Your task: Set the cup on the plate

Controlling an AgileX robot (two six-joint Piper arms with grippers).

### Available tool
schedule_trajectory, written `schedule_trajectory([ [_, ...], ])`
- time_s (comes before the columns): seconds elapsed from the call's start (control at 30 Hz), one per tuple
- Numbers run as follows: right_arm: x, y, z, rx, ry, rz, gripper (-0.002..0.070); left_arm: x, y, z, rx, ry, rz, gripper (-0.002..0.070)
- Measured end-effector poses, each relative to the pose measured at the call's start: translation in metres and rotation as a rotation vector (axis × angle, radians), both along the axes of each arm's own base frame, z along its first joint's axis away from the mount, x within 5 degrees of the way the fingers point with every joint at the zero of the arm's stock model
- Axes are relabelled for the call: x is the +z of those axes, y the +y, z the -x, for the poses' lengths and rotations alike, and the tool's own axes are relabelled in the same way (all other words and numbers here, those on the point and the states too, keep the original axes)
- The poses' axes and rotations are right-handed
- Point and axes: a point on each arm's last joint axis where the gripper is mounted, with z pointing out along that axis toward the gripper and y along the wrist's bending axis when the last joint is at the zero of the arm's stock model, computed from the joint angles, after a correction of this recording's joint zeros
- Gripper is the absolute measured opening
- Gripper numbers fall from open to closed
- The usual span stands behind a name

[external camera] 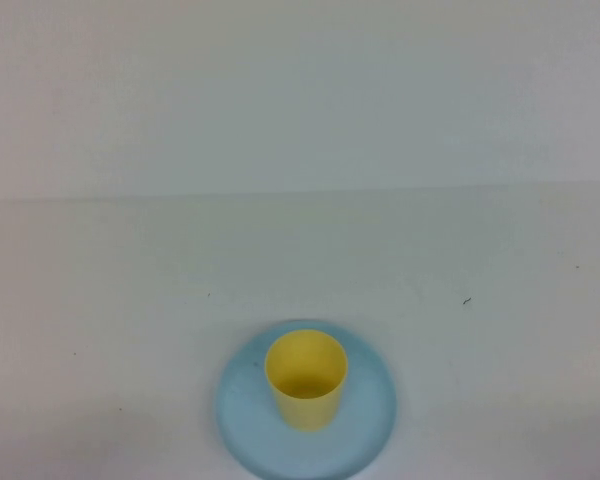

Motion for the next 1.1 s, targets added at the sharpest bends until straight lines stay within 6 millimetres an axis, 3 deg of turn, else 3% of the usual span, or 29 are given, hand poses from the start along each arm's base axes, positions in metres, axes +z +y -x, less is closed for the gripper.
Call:
schedule_trajectory([
  [0.23,-0.001,-0.001,0.0,0.01,0.015,0.037,0.0001,-0.011,-0.003,0.002,-0.015,0.117,0.062,0.0],
  [0.43,-0.001,0.0,0.0,0.036,0.015,0.045,0.0001,-0.01,-0.005,0.002,-0.022,0.109,0.127,0.0],
  [0.77,0.001,0.007,-0.001,0.042,-0.025,-0.178,0.0001,-0.011,-0.007,0.003,-0.041,0.121,0.144,0.0],
  [1.1,-0.002,0.009,0.0,0.058,0.02,-0.16,0.0001,-0.011,-0.007,0.002,-0.043,0.118,0.147,0.0],
])
